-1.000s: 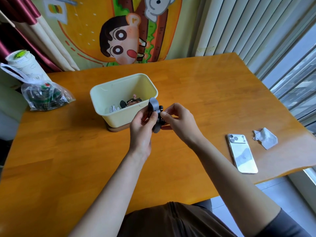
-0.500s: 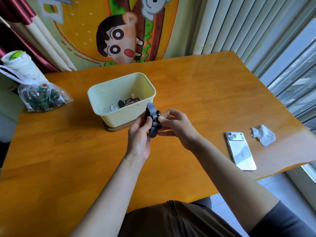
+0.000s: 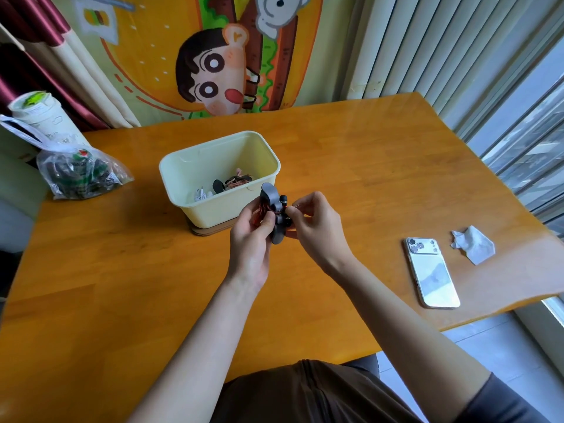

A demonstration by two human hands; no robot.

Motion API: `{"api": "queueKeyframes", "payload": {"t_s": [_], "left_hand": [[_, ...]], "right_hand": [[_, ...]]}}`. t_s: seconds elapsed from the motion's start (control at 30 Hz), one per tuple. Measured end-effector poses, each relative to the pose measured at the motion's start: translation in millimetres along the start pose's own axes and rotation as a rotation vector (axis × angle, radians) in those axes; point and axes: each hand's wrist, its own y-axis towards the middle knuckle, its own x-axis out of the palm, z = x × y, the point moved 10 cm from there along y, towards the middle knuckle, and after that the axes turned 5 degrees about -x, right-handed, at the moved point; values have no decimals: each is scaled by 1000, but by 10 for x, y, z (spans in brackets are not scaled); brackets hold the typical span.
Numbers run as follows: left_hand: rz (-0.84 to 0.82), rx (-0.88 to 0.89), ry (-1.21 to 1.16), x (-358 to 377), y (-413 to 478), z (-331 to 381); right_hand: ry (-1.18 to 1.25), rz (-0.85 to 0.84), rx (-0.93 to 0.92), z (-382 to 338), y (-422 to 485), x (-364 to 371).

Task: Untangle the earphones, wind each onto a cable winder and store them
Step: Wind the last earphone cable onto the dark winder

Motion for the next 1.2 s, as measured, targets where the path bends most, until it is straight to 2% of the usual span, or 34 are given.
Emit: {"api": "queueKeyframes", "payload": {"t_s": [0.13,0.27,0.4,0.63,0.73,0.87,1.03,1.1,1.2], "left_hand": [[-26,22,32,35,-31,43],[-42,14,37,46,-42,46],[51,11,-3,-43,3,43],[73,34,-31,-29,-14,6],[106,47,-22,-62,-24,-19],[112,28,-16,-85,-38,-61],[31,-7,-42,-34,-28,-89],[-9,-20,-51,-6,-12,-83],[-41,-36,-73,24,15,-72]], "right_hand": [[-17,-11,45,29,44,-9],[-136,-12,-101,-180,42,-37],[-176,-67,-168,-297,-18,34],[-30,-54,-30,-127,-16,49],[54,-67,83,4,-16,89],[195,-133,261,164,-33,147],[409,-263,426,230,-117,219],[456,-287,430,203,-121,224],[344,-231,318,127,-43,149]]}}
